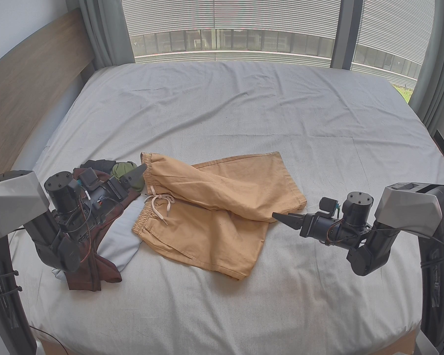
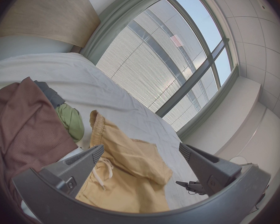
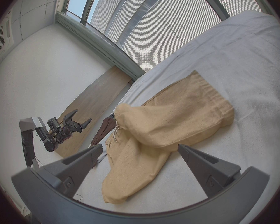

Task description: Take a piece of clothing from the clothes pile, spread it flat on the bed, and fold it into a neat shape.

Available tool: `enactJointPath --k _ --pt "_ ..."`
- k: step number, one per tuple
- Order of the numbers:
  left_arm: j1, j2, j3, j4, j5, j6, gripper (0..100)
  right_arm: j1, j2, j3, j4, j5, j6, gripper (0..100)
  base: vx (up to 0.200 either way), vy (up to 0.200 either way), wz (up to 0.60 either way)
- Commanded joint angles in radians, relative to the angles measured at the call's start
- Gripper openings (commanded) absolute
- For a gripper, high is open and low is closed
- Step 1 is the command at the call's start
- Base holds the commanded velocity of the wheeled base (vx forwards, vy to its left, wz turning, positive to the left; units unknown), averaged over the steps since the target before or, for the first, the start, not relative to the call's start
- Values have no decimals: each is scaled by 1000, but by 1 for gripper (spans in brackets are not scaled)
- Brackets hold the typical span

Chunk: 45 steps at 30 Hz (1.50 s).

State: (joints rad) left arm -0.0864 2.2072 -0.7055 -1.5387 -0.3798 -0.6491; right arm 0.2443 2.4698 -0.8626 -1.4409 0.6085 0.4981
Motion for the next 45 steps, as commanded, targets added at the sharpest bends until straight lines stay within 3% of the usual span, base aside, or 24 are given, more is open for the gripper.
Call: enactJointPath --k 1,6,25,31,42,43,45 --pt "7 -54 78 -3 -13 17 100 30 24 27 -7 -1 -3 100 0 0 0" --pt "16 -14 123 -3 -14 69 100 46 26 23 -4 -1 -4 100 0 0 0" --pt "8 22 132 -6 -14 79 100 75 140 -42 20 -4 -3 100 0 0 0" --pt "2 23 132 -8 -14 80 100 96 175 -130 82 -65 -3 100 0 0 0" --pt "4 25 132 -8 -14 83 100 132 189 -161 114 -69 2 100 0 0 0" --pt "4 25 130 -8 -14 83 100 132 190 -161 112 -70 2 0 0 0 0" --pt "4 26 130 -8 -13 83 100 130 192 -161 114 -82 2 0 0 0 0"
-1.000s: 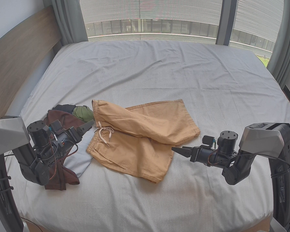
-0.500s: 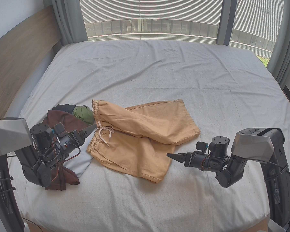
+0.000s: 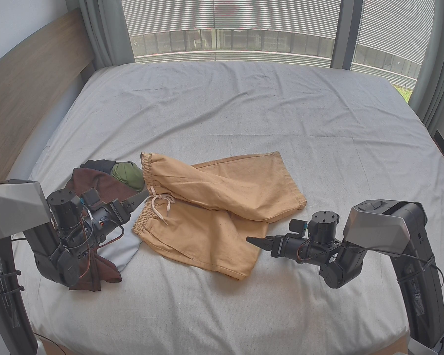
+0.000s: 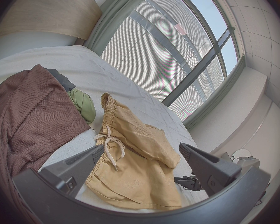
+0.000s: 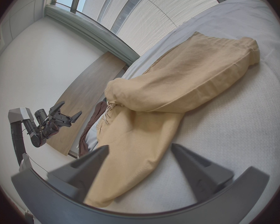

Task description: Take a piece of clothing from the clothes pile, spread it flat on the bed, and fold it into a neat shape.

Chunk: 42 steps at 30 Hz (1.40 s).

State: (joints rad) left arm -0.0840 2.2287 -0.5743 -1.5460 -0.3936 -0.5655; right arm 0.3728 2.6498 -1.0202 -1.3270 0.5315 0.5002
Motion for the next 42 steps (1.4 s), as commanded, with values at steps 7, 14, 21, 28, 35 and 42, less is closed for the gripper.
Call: enactJointPath --k 7,14,21,28,35,42 --pt "0 22 -3 0 9 1 100 12 18 8 -3 -28 0 0 0 0 0" --pt "7 22 -3 0 7 -1 100 20 -33 111 -17 -68 0 0 0 0 0" --pt "6 19 -4 -2 7 -1 100 6 -142 256 -21 -71 -6 0 0 0 0" --pt "3 17 -4 -2 6 1 100 3 -169 315 -58 -74 -19 0 0 0 0" --pt "4 19 -3 -2 6 3 100 -2 -131 255 -26 -74 -20 100 0 0 0" --pt "1 22 -4 -2 4 1 100 -11 -108 178 32 -82 -19 100 0 0 0"
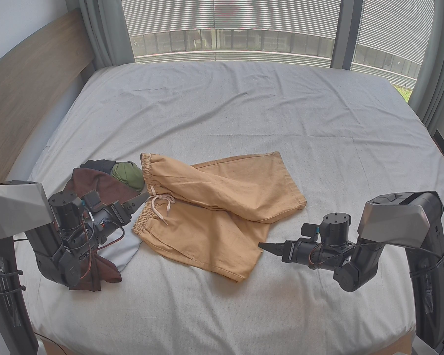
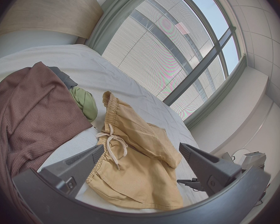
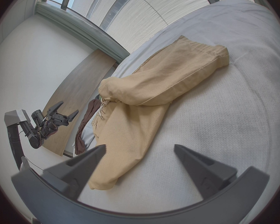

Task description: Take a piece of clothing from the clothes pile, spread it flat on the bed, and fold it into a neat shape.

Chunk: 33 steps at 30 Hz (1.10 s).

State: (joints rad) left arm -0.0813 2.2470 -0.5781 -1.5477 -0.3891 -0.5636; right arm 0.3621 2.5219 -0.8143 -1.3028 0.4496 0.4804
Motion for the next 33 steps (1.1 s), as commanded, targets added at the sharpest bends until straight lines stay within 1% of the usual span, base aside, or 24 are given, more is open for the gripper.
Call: enactJointPath --k 1,5,8,13,17,18,19,23,33 --pt "-2 5 0 0 0 -1 100 6 24 -51 36 0 1 100 0 0 0" --pt "-2 3 0 1 -2 -1 100 20 44 -109 85 -9 1 100 0 0 0" --pt "-2 5 1 0 -2 1 100 34 67 -186 145 -38 3 100 0 0 0" --pt "-2 3 0 0 -2 -1 100 54 83 -247 166 -68 18 100 0 0 0" --pt "-2 3 0 0 0 1 100 60 90 -270 168 -94 50 100 0 0 0" --pt "-2 3 0 0 0 1 100 67 90 -270 166 -104 78 100 0 0 0" --pt "-2 3 0 0 0 1 100 70 89 -270 161 -104 89 0 0 0 0" --pt "0 3 0 0 0 -1 100 81 89 -263 158 -104 112 0 0 0 0" --pt "5 5 0 0 0 -1 100 90 28 -180 154 -107 112 0 0 0 0"
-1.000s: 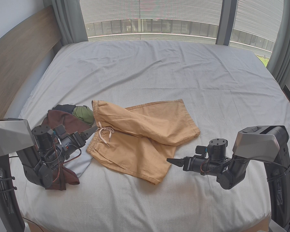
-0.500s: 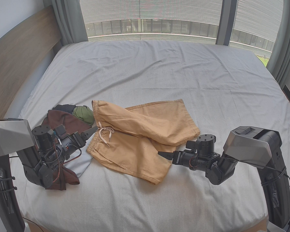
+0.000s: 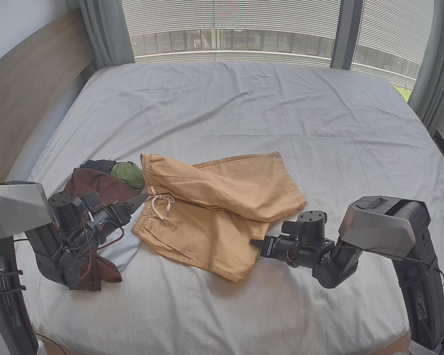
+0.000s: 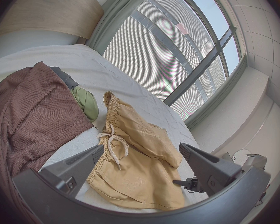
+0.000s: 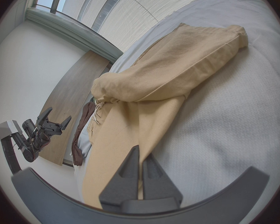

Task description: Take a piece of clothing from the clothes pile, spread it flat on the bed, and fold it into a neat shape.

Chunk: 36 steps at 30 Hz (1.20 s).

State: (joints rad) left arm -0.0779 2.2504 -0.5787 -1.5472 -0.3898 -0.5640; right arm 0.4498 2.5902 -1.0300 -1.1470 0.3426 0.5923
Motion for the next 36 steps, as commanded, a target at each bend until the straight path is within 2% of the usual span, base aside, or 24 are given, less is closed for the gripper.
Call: enactJointPath --k 1,13,23,36 --pt "1 1 0 -1 0 0 100 1 -53 51 -2 0 0 0 0 0 0" --pt "1 1 0 -1 -1 0 100 -11 -176 200 -3 -7 -6 0 0 0 0" --pt "1 1 0 -1 -1 0 100 -11 -159 197 1 -8 -11 0 0 0 0" --pt "-2 -2 2 -1 -1 1 100 -3 -56 102 15 -7 -11 0 0 0 0"
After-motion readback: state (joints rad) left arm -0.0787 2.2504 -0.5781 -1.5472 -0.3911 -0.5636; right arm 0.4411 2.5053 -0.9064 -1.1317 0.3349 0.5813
